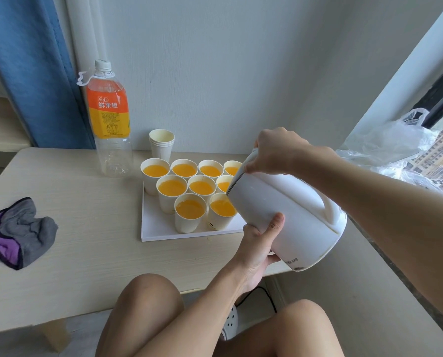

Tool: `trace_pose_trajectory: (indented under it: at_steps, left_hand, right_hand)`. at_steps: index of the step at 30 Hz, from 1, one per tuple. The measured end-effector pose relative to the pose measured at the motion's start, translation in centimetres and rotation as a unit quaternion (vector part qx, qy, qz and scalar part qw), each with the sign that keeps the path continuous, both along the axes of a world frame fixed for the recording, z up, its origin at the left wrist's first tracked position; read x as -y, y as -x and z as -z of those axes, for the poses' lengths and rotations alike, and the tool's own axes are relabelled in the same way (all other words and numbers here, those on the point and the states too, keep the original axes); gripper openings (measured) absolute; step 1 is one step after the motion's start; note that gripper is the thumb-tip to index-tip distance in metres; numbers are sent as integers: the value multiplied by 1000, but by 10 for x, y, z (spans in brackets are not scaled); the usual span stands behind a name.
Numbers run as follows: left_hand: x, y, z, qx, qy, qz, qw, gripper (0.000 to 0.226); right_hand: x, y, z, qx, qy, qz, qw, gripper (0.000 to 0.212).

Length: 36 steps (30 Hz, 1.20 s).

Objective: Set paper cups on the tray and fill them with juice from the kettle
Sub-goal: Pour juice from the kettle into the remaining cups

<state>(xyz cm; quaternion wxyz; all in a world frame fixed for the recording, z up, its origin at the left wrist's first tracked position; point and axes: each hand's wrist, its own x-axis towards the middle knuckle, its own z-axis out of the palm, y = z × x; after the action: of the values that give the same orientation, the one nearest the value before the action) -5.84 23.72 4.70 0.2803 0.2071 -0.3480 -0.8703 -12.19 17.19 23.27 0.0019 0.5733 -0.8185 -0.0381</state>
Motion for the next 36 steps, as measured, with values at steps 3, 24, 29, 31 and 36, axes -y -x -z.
trace_pose_trajectory:
  at_steps: [3,24,29,31,36]
  left_hand:
    - [0,0,0,1,1,3,1000,65]
    - [-2,2,0,0,5,9,1000,111]
    - [-3,0,-2,3,-1,3,1000,87]
    - [-3,0,-2,3,0,4,1000,87]
    - [-2,2,2,4,-2,6,1000,88]
  right_hand:
    - [-1,2,0,5,1,-1,1000,39]
    - [0,3,2,-4,0,1,1000,39]
    - [0,1,2,-7,-1,-1,1000,42]
    - [1,1,1,-7,-3,-2,1000,41]
    - [1,2,2,-6,-2,-4,1000,39]
